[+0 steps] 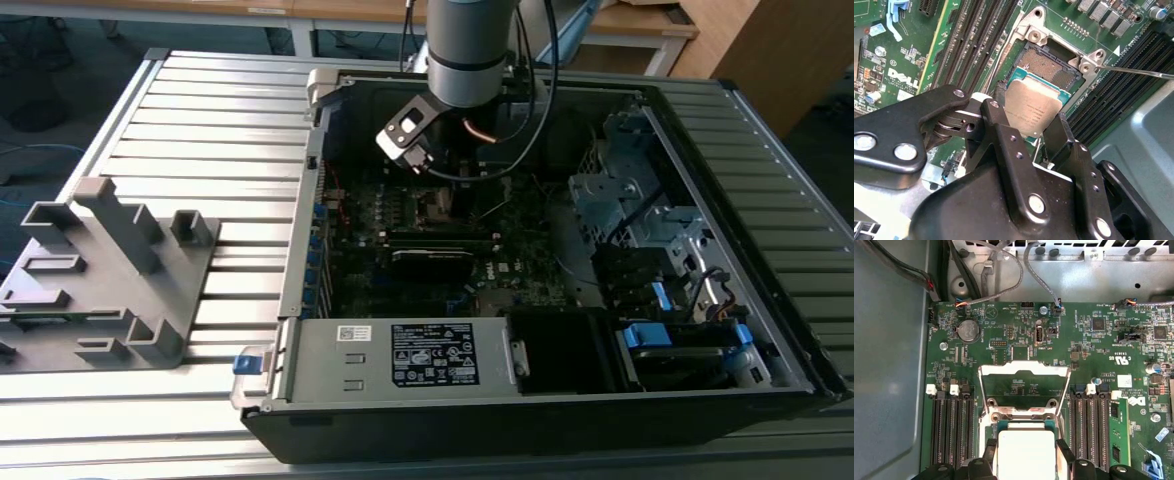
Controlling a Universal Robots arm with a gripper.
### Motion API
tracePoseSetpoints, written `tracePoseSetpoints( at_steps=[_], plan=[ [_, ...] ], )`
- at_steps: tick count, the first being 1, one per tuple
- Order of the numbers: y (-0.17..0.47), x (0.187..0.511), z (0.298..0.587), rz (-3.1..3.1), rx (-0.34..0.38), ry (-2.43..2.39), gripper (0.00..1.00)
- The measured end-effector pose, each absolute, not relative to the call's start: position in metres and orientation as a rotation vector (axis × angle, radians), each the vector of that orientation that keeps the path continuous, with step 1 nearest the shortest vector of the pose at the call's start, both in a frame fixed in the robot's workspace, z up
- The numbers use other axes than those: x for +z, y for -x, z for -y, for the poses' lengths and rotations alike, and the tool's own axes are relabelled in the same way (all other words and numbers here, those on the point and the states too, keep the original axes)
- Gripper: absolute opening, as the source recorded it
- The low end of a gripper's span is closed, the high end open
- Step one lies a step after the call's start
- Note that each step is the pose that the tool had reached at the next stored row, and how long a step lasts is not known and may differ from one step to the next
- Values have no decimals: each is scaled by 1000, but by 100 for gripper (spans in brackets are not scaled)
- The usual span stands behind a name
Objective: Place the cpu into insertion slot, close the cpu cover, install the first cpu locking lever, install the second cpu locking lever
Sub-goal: 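Place the cpu into insertion slot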
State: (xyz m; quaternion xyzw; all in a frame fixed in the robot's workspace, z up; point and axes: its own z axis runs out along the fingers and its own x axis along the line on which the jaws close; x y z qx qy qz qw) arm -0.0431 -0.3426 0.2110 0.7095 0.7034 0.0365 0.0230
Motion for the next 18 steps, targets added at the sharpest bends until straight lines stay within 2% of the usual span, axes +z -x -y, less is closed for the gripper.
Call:
tracePoseSetpoints(
  at_steps=[18],
  plan=[
    [52,209,342,-2184,129,-2204,54]
  ],
)
